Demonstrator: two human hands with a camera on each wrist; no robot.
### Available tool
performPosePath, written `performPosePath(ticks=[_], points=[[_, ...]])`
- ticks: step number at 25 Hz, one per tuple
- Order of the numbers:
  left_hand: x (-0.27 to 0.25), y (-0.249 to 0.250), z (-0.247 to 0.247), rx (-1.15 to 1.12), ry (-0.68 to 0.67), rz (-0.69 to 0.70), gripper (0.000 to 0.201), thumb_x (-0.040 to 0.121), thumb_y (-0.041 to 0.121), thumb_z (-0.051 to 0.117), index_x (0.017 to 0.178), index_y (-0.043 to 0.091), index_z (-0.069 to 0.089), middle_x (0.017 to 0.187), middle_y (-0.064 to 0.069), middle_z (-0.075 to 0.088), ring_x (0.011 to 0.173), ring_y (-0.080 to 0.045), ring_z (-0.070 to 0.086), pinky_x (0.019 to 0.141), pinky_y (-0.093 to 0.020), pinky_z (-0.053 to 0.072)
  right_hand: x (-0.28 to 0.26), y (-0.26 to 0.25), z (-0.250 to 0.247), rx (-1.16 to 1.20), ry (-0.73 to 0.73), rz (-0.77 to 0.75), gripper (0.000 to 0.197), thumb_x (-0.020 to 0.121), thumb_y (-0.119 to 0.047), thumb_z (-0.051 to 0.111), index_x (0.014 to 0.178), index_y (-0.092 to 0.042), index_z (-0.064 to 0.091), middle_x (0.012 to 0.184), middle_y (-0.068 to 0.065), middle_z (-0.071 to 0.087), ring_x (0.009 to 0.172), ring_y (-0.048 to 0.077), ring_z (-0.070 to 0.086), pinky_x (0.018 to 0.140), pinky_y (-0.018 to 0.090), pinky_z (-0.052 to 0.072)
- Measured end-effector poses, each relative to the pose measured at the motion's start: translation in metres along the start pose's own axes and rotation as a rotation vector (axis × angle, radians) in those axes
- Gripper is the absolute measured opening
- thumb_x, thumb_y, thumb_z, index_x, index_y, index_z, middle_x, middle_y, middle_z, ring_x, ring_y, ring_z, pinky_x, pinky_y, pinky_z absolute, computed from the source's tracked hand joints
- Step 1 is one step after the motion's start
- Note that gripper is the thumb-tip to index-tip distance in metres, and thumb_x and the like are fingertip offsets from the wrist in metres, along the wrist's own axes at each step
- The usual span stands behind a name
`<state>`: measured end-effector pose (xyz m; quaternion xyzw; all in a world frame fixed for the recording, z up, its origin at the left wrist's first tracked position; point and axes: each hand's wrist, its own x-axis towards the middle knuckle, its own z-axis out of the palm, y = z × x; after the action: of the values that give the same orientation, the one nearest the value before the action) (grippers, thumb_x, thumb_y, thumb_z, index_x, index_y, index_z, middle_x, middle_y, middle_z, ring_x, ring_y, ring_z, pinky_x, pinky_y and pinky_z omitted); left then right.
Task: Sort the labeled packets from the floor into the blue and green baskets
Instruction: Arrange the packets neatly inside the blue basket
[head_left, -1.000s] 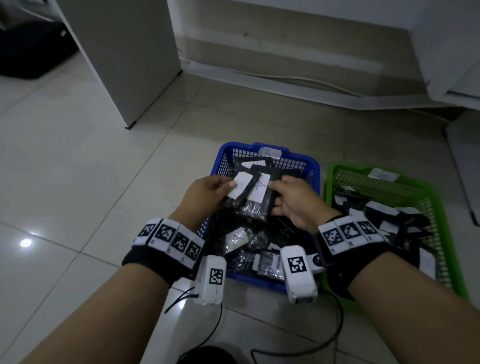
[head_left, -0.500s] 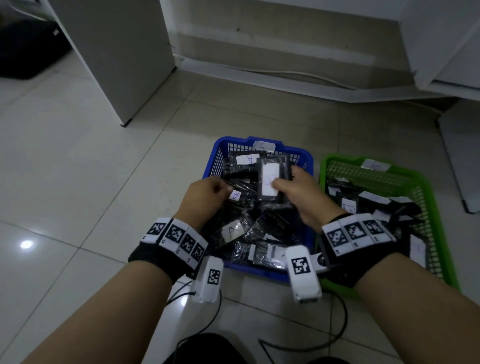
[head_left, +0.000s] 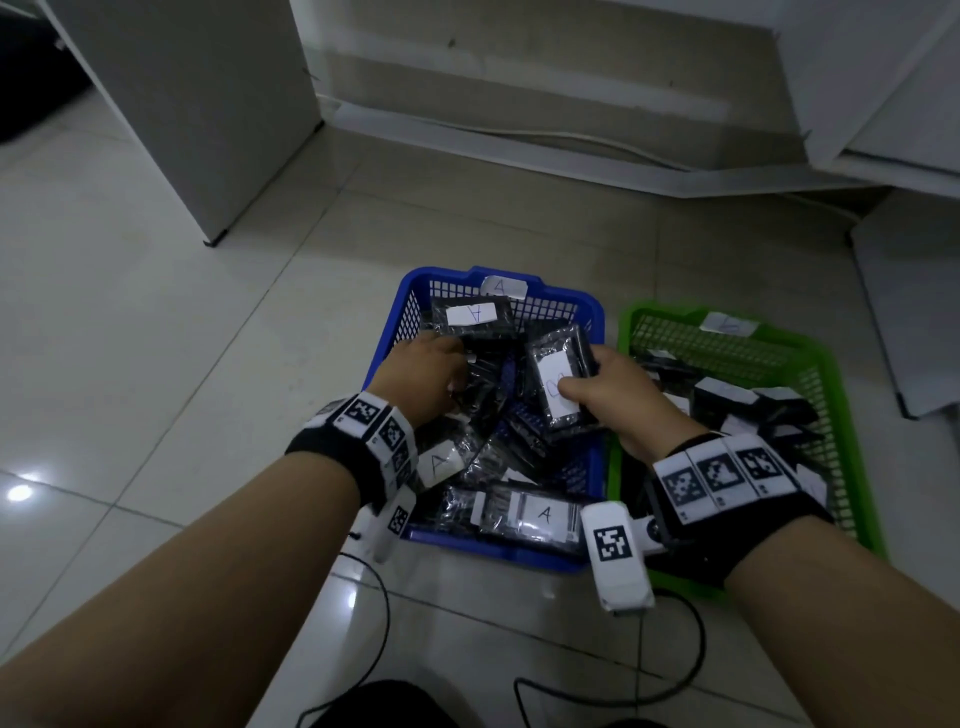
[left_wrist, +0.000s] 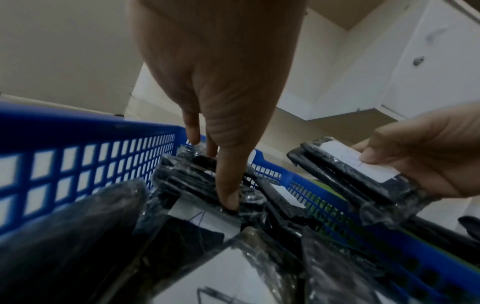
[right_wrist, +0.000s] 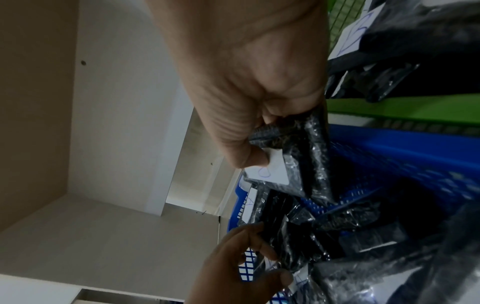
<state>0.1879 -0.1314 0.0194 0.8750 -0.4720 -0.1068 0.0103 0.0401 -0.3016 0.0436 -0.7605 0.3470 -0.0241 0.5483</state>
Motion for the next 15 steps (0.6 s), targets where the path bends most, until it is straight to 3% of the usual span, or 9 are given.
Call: performPosePath(ticks=[2,4,7,11,13,15], points=[[0.010,0.003,-0.001,0.004,-0.046,0.054,0.034,0.074,0.023,0.074,0.103,0.018,0.057,0.123,0.001,0.055,0.115,-0.022,0.050,0.094,-0.036,0.043,0.001,-0.001,-0.002,0.013,-0.006,0.000,0.026,0.078,-0.008,0.064,0.104,-0.012,0.065,0.098,0.008,0.070,0.089,0.025,0.066,0.078,0.034,0.053],[0.021,0.005,0.003,0.072,-0.108,0.063,0.055,0.074,0.022,0.074,0.121,0.021,0.044,0.118,-0.002,0.058,0.108,-0.023,0.056,0.090,-0.037,0.047,0.003,-0.001,-0.003,0.022,-0.002,-0.005,0.026,0.078,-0.007,0.065,0.104,-0.011,0.065,0.100,0.011,0.070,0.088,0.025,0.066,0.079,0.035,0.053],[0.035,0.005,0.013,0.208,-0.187,0.093,0.082,0.074,0.026,0.075,0.139,0.037,0.028,0.132,-0.001,0.055,0.119,-0.026,0.052,0.098,-0.045,0.046,0.008,0.001,-0.003,-0.002,0.022,-0.003,0.023,0.077,-0.009,0.066,0.101,-0.009,0.066,0.100,0.015,0.070,0.092,0.032,0.066,0.083,0.042,0.054],[0.041,0.005,0.018,0.330,-0.245,0.102,0.073,0.082,0.035,0.068,0.143,0.040,0.028,0.146,0.005,0.041,0.138,-0.026,0.030,0.112,-0.051,0.028,0.011,0.002,-0.002,-0.011,0.032,0.010,0.021,0.077,-0.010,0.067,0.098,-0.011,0.065,0.101,0.015,0.069,0.094,0.032,0.066,0.084,0.042,0.053],[0.039,0.005,0.016,0.289,-0.235,0.098,0.074,0.079,0.040,0.069,0.142,0.040,0.031,0.143,0.006,0.044,0.135,-0.024,0.033,0.110,-0.050,0.029,0.013,0.002,-0.002,-0.021,0.034,0.012,0.023,0.077,-0.010,0.067,0.100,-0.011,0.065,0.102,0.014,0.070,0.094,0.030,0.066,0.083,0.039,0.053],[0.038,0.000,0.006,0.082,-0.137,0.081,0.065,0.074,0.051,0.070,0.133,0.038,0.046,0.133,0.006,0.051,0.125,-0.021,0.045,0.105,-0.045,0.037,0.014,0.003,-0.003,-0.017,0.034,0.012,0.022,0.078,-0.009,0.066,0.100,-0.012,0.063,0.102,0.014,0.069,0.094,0.030,0.066,0.082,0.038,0.053]])
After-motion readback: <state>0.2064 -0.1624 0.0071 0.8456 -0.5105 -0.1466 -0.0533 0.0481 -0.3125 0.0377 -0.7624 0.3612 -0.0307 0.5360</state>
